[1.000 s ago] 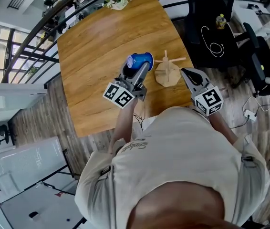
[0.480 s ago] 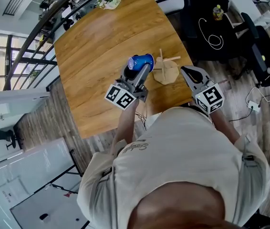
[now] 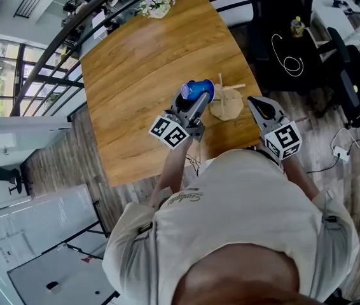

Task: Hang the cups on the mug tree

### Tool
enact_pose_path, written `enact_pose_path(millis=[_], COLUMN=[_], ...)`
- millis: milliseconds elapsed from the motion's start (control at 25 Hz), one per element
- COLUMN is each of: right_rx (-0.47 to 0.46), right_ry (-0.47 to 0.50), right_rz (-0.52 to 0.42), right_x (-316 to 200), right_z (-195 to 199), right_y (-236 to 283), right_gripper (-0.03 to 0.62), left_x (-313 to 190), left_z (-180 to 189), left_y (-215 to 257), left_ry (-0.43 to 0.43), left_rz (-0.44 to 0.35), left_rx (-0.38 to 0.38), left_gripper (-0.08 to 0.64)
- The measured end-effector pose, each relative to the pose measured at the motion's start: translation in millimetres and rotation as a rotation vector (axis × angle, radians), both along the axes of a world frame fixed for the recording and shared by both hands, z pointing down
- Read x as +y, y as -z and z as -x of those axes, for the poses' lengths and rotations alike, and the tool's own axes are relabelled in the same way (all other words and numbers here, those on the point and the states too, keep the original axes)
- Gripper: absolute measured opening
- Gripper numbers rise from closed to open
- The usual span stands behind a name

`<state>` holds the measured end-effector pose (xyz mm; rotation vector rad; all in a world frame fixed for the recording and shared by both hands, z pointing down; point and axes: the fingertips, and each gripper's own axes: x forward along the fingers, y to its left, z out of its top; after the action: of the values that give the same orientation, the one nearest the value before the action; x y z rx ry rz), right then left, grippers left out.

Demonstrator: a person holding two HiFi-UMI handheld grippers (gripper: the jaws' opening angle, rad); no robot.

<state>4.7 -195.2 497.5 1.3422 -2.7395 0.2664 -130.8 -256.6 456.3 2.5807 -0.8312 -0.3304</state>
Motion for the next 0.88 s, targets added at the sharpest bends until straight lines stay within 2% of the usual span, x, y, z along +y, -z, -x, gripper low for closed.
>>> enact_pose_path(millis=[400,720,880], right_rx=[0.021,0.032,0.04], right_ry=[0.018,0.031,0.044], right_rz=[0.0,0.012,0.02], right_x=[4,16,24], right_z=[0,3,7], right_y=[-2,-5,-8], right_gripper=[-0.005,-0.005,-0.005], left_x=[2,4,11], left_z=[-1,3,7], left_y=[-9,-9,-13], left_ry=[0.007,0.017,0.027], left_rz=[0.03,0.046,0.056], left_rx=[0.044,0.136,0.146], left_gripper=[0.291,0.291,0.291])
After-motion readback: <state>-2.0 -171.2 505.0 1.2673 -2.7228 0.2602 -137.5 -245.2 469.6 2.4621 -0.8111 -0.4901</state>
